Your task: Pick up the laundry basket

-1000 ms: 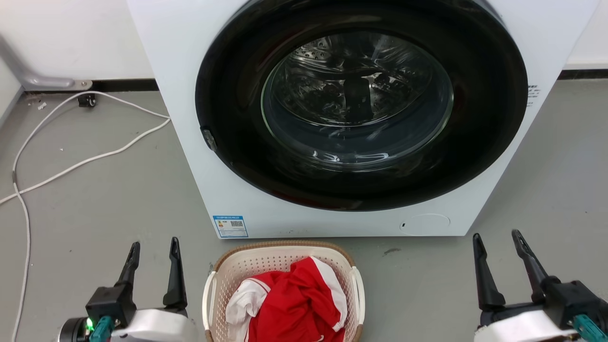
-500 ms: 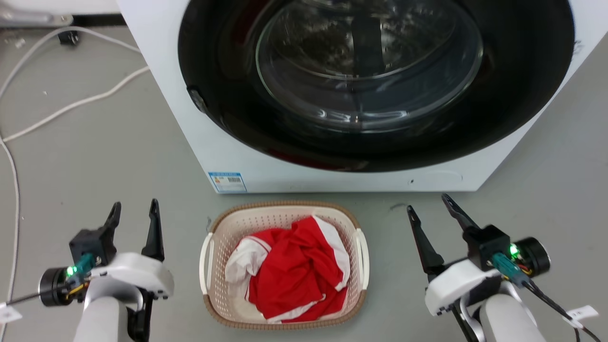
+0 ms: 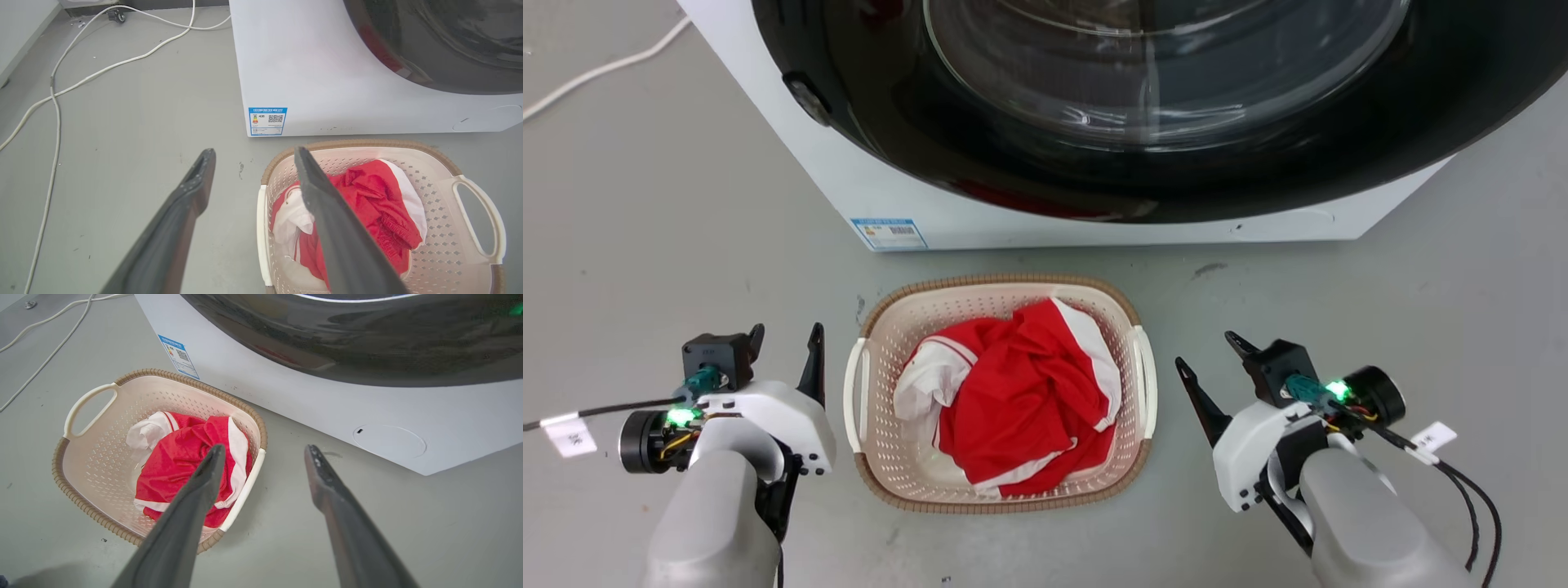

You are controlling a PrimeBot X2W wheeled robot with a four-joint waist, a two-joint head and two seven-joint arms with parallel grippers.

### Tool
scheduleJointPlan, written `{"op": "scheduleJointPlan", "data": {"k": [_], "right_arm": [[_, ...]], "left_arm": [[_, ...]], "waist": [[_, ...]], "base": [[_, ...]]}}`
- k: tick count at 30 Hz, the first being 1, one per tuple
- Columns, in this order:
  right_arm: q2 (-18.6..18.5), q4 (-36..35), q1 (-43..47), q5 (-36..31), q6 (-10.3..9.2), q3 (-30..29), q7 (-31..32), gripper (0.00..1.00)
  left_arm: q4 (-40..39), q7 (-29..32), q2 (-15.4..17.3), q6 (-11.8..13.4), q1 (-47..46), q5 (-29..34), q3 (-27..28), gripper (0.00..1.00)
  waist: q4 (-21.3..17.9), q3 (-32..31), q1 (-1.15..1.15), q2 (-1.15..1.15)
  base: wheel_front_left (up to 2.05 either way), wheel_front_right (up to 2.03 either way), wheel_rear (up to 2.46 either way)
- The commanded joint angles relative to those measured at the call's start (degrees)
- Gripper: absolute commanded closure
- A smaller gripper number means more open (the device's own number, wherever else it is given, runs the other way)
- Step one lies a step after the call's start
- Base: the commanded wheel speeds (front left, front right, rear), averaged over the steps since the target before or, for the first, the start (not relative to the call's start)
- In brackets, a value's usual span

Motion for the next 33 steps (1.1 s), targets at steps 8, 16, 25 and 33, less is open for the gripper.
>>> {"op": "scheduleJointPlan", "data": {"k": [8, 16, 25, 33], "right_arm": [[-0.05, 8.67, -8.55, 6.72, -0.06, 7.73, -0.11, 0.0], [-0.05, 13.82, -12.92, 12.02, -0.06, 13.0, 0.0, 0.0], [-0.06, 17.95, -17.06, 15.58, -0.06, 16.91, 1.27, 0.0], [-0.06, 20.19, -20.13, 16.22, -0.06, 18.09, 1.6, 0.0]], "left_arm": [[12.22, -0.04, 1.09, 0.02, -8.17, -2.75, -6.03, 0.0], [18.69, 0.69, 1.06, 0.02, -12.9, -5.87, -9.37, 0.0], [21.11, 1.51, 1.06, 0.02, -17.06, -9.05, -13.29, 0.0], [21.88, 2.18, 0.85, 0.01, -19.63, -10.99, -16.49, 0.0]], "waist": [[-0.31, 6.4, -0.01, 0.0], [-0.38, 11.56, -0.01, 0.0], [0.89, 18.16, -0.01, 0.0], [1.91, 22.25, -0.01, 0.0]], "base": [[0.0, 0.0, 0.0], [0.0, 0.0, 0.0], [0.0, 0.0, 0.0], [0.0, 0.0, 0.0]]}}
